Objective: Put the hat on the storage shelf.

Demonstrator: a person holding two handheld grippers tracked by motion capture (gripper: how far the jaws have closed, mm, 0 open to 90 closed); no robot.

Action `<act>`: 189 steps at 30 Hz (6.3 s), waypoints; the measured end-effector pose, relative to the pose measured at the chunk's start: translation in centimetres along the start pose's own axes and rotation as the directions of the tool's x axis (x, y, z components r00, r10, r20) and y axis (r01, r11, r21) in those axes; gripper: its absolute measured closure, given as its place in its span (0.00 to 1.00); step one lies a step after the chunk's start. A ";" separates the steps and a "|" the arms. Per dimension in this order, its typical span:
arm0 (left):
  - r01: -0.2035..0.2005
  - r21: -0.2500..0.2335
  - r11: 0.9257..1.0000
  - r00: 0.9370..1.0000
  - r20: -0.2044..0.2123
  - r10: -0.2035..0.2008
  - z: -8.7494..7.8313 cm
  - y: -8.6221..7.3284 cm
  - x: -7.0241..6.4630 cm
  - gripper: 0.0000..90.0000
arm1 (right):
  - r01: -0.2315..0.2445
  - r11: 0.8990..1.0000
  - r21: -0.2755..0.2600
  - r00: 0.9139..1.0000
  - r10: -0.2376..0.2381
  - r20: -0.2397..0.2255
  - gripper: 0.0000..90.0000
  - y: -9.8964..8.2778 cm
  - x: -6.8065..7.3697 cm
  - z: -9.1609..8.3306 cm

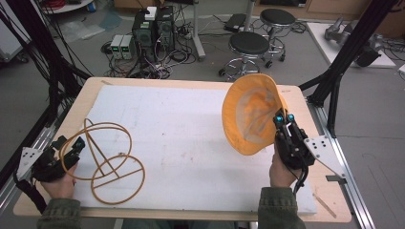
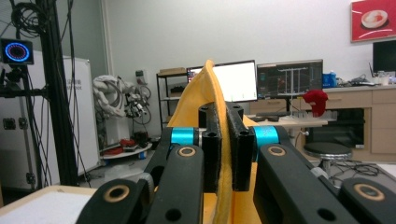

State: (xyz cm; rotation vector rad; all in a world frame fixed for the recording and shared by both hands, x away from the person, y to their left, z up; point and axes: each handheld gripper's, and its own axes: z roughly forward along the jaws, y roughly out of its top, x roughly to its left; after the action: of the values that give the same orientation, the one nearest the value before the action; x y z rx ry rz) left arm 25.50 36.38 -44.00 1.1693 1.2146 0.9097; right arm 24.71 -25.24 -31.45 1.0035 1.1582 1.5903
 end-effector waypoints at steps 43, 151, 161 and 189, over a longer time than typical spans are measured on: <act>0.044 -0.008 0.999 0.999 0.029 -0.044 -0.1 -0.2 -0.4 0.34 | -0.039 0.999 -0.019 0.958 0.032 -0.287 0.95 2.1 16.0 9.5; 0.054 -0.024 0.998 0.999 -0.007 -0.054 -0.3 0.0 1.2 0.34 | 0.020 0.980 0.199 0.476 0.165 -0.864 0.41 -1.5 32.7 5.4; 0.049 -0.021 0.999 0.999 -0.003 -0.050 -0.3 -0.1 1.0 0.34 | -0.063 0.995 0.083 0.603 0.104 -0.791 0.14 0.1 30.1 5.6; 0.036 -0.016 0.999 0.999 0.007 -0.036 -0.3 -0.1 0.5 0.34 | 0.017 0.997 -0.073 0.944 -0.040 -0.328 0.12 5.7 11.4 4.4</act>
State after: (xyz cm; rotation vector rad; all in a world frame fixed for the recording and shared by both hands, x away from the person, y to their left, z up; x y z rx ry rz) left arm 25.24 36.88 -44.17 1.1335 1.2164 0.8865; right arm 24.75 -14.15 -23.80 0.6873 1.3233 1.8092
